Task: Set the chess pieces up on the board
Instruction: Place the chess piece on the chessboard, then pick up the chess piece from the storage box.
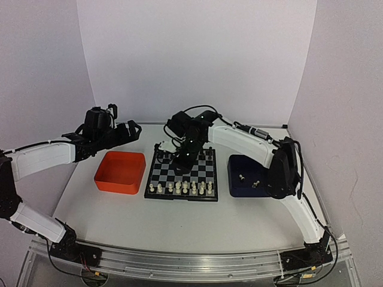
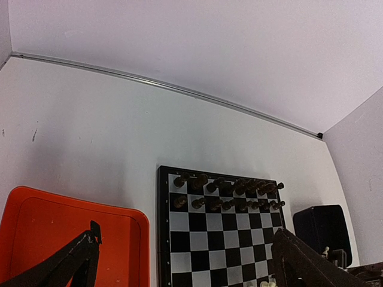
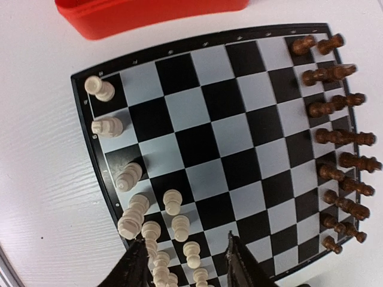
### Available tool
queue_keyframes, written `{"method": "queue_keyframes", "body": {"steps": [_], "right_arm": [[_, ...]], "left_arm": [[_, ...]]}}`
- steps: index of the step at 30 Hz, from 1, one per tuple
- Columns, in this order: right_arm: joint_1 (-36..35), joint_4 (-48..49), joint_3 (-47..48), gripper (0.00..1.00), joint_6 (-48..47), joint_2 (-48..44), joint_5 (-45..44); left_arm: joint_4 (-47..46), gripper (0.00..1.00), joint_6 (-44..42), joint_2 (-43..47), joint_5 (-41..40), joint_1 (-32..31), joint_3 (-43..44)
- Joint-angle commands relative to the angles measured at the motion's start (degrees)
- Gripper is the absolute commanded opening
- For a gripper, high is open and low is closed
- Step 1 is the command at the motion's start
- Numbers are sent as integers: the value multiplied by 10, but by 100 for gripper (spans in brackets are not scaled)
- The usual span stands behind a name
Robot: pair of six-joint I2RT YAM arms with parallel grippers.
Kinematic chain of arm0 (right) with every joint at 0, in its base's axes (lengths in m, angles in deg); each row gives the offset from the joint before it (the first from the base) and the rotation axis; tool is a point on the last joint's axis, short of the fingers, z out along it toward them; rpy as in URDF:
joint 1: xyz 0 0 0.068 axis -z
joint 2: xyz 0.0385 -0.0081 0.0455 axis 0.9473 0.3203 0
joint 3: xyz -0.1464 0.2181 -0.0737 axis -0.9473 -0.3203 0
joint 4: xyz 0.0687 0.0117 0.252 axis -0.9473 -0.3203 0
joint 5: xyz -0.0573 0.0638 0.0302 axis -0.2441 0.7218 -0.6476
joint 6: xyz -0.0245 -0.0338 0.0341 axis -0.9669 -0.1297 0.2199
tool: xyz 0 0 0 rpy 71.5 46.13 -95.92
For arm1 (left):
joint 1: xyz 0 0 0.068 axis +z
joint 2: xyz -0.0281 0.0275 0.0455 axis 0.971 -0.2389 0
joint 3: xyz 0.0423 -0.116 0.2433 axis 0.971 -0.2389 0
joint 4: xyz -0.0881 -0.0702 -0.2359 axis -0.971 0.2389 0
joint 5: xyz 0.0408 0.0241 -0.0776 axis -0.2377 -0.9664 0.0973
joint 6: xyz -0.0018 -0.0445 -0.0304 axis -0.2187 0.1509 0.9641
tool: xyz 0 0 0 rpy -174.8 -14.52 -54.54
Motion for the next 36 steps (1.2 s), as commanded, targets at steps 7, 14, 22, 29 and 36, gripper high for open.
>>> {"method": "queue_keyframes", "body": {"steps": [7,14,22,29,36], "right_arm": [[25,55,-42,60,93,-134,-118],[162,133,-254,70,222,-272,-101],[272,208,-513,95,245,-388,-99],[302,191,-602,98,227,-411,-31],[302,162,-555,93,228,-344,-9]], "left_arm": [[-41,100,-13,-8,12,2,30],[-63,100,-32,-59,1,2,77],[-32,100,-32,-151,-33,3,185],[56,100,-31,-226,-42,3,316],[16,100,-41,-286,-94,4,370]]}}
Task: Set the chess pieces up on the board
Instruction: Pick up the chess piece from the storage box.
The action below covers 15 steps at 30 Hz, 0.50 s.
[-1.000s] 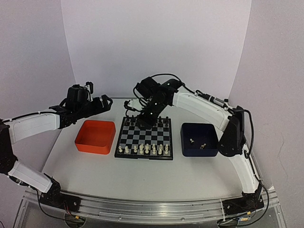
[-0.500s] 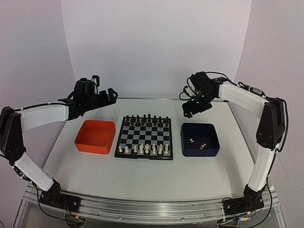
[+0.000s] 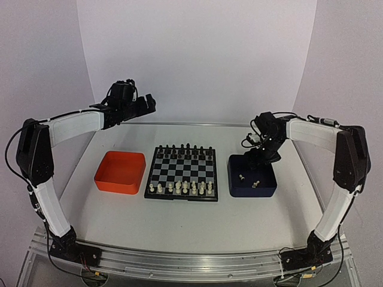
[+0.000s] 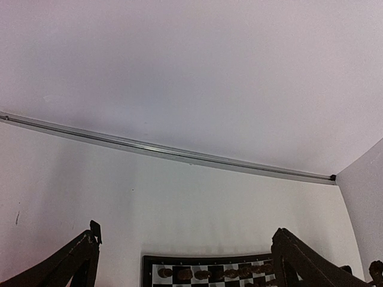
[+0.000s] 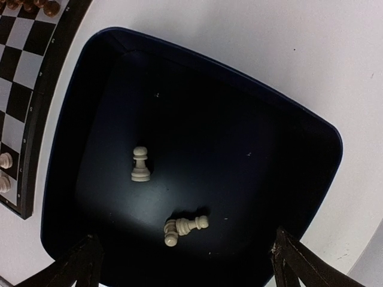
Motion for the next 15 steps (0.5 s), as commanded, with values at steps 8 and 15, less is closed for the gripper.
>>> {"method": "queue_keyframes", "body": {"steps": [8,15], "right_arm": [[-1,-56,73,82,42,88,58],[-3,-63,105,64,50,131,73]], "left_arm": [[-17,100,-18,-87,-50,8,106],[-4,100,-20,-112,-31,16,133]]}}
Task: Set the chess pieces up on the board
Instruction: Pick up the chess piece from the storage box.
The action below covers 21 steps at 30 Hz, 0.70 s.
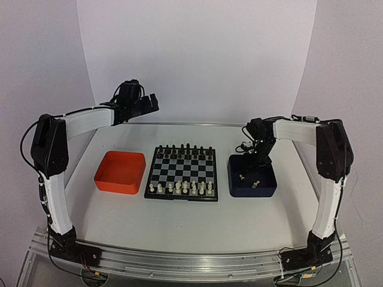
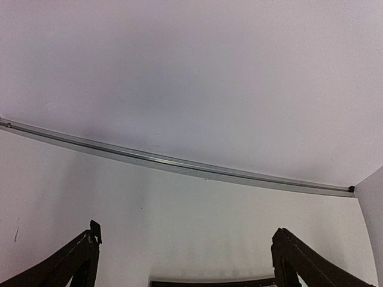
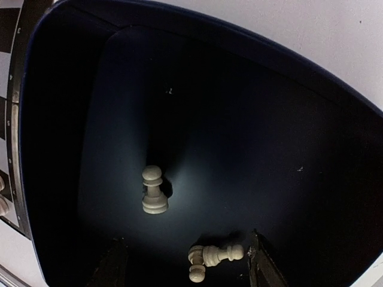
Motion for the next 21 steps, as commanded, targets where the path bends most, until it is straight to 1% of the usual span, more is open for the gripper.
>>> {"method": "queue_keyframes", "body": {"steps": [1,7,14,19,21], "right_arm": [[-3,-15,34,63,1,19,17],[-9,-15,51,55,-1,51,33],[-27,-11,53,47,-12,66,24],[-33,-5,52,36,-14,77,6],[-34,-2,47,34,-14,78,1]], "left_arm": [[-1,100,-8,-13,4,7,42],[5,100,-4,-11,12,8,38],[1,100,-1,-5,21,9,30],[1,100,2,-5,30,9,27],[-1,100,2,-1,32,9,22]]}}
